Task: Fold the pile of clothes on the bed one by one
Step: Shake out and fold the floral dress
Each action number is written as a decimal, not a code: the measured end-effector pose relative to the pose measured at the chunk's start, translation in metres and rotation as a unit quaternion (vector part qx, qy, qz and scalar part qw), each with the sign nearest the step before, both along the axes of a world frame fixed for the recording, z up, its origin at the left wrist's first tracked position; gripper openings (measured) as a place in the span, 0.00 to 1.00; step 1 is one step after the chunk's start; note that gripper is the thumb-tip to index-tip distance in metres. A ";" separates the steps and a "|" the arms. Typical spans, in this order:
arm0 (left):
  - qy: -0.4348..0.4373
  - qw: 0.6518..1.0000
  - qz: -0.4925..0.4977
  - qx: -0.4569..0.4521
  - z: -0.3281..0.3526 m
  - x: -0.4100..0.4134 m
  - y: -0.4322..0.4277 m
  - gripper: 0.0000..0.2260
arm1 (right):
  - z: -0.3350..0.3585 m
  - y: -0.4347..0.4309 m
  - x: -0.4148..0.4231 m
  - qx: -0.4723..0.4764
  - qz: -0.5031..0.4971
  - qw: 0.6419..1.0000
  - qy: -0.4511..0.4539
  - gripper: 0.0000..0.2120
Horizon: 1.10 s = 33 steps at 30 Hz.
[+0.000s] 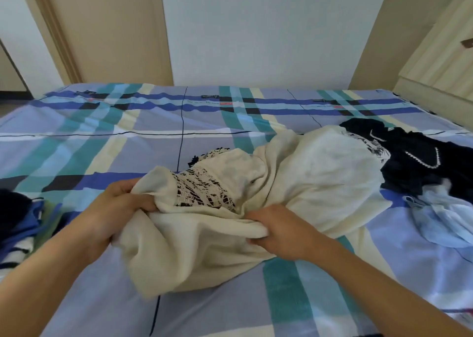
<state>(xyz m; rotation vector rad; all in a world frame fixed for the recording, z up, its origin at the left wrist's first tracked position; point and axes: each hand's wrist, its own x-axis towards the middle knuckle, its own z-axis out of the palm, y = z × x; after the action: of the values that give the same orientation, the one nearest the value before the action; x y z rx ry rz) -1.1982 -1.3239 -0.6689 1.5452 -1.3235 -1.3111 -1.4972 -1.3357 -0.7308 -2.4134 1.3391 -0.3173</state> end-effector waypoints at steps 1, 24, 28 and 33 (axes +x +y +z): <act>-0.018 1.000 0.008 0.009 0.001 0.006 -0.002 0.19 | 0.006 0.005 0.004 0.019 0.024 0.999 0.024 0.05; -0.034 0.955 -0.283 -0.082 -0.030 -0.080 0.015 0.13 | 0.017 0.011 0.018 0.312 -0.178 0.845 -0.395 0.34; -0.011 0.930 -0.357 -0.082 -0.030 -0.082 0.023 0.07 | 0.011 0.005 0.016 0.291 -0.218 0.816 -0.450 0.18; 0.002 0.979 -0.187 -0.086 -0.038 -0.074 0.014 0.09 | 0.012 0.006 0.019 0.268 -0.239 0.796 -0.488 0.11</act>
<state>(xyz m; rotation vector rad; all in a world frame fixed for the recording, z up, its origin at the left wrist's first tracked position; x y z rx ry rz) -1.2726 -1.3099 -0.7066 1.2120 -1.7369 -1.3773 -1.4781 -1.3301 -0.7185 -1.0840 1.2244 -0.9885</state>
